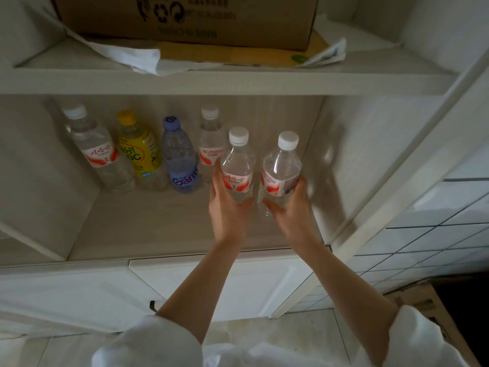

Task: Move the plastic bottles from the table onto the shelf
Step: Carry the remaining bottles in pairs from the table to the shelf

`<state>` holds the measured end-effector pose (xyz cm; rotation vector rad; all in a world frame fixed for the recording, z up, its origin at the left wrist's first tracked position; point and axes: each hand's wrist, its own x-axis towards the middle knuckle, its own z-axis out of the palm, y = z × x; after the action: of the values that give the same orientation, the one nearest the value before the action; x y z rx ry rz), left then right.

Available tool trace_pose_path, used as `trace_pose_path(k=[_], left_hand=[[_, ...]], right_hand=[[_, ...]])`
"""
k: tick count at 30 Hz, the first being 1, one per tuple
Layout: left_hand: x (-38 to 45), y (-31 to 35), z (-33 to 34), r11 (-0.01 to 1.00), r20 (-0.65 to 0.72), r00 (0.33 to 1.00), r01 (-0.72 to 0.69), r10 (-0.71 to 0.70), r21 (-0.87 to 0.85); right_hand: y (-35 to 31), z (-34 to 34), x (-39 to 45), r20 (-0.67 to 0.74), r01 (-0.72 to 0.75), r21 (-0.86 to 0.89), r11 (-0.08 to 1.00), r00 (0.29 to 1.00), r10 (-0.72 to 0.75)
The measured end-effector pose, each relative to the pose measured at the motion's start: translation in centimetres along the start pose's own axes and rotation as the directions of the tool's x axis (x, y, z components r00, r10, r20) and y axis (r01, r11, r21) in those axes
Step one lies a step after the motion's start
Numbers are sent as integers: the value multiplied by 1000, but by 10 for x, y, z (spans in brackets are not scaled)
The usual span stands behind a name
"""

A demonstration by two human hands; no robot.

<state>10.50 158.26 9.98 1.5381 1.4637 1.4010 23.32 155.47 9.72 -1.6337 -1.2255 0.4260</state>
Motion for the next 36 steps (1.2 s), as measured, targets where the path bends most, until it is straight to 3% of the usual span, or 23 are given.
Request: trace_pose_path(k=[9, 36], left_hand=[[19, 9, 42, 995, -98, 995, 10, 0, 101], [39, 8, 70, 964, -55, 998, 37, -23, 264]], right_hand=[[5, 2, 38, -46, -11, -3, 1000, 999, 11], [17, 21, 76, -68, -33, 8, 999, 997, 33]])
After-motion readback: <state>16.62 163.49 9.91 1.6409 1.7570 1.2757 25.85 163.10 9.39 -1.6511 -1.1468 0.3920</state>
